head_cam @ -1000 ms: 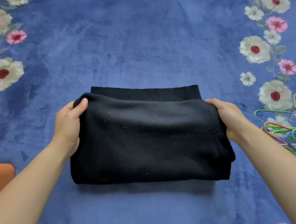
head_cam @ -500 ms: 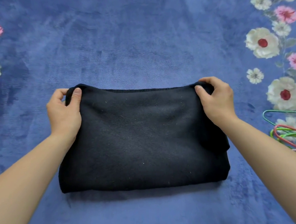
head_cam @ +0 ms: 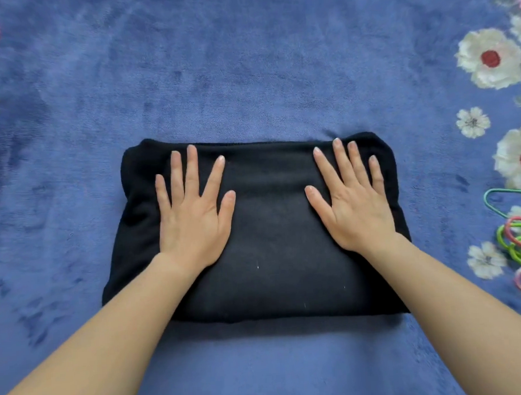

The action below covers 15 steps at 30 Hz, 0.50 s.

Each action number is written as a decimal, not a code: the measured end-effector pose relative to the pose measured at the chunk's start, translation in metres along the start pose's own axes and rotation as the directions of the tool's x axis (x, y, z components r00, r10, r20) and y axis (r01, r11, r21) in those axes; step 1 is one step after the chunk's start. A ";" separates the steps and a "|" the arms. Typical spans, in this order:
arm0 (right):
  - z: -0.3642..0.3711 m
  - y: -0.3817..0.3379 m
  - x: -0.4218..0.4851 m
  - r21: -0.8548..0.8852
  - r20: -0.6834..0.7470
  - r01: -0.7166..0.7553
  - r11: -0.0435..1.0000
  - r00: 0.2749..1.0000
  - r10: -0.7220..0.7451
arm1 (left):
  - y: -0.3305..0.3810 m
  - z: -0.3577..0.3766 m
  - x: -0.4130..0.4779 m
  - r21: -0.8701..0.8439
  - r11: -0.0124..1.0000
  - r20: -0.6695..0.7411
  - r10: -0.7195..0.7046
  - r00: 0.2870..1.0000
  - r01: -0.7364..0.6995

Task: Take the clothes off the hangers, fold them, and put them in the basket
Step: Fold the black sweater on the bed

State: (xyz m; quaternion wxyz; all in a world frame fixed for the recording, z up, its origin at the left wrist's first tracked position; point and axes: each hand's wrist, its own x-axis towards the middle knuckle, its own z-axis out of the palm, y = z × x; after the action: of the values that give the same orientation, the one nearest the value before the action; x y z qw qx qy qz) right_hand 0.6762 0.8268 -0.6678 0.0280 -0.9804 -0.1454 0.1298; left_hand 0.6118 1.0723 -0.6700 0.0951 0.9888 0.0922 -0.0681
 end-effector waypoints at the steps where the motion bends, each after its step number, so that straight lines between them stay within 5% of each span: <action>1: 0.002 0.001 0.002 0.011 0.010 0.004 1.000 1.000 -0.004 | 0.001 0.003 0.003 0.015 1.000 0.013 -0.001 1.000 0.000; 6: -0.009 0.008 0.002 0.074 -0.007 0.053 0.996 0.999 -0.053 | 0.008 -0.001 0.001 0.059 0.998 0.044 -0.024 0.999 0.021; 9: -0.025 0.026 -0.003 0.291 -0.158 -0.131 0.948 0.970 0.183 | 0.042 -0.003 -0.024 -0.017 0.999 0.004 0.033 0.999 -0.033; 12: -0.039 0.043 -0.011 0.710 0.109 -0.424 0.561 0.854 0.508 | 0.102 0.011 -0.086 -0.152 0.953 0.019 0.266 0.964 -0.261; 15: -0.047 0.048 -0.016 0.795 0.313 -0.498 0.346 0.826 0.469 | 0.150 0.024 -0.120 -0.239 0.930 0.110 0.311 0.944 -0.279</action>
State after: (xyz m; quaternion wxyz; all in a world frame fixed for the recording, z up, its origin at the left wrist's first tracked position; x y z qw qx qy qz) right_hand 0.6870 0.7756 -0.6235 0.4629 -0.8316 0.2328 0.2002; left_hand 0.5219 0.9022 -0.6484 0.2195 0.9671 -0.0581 -0.1145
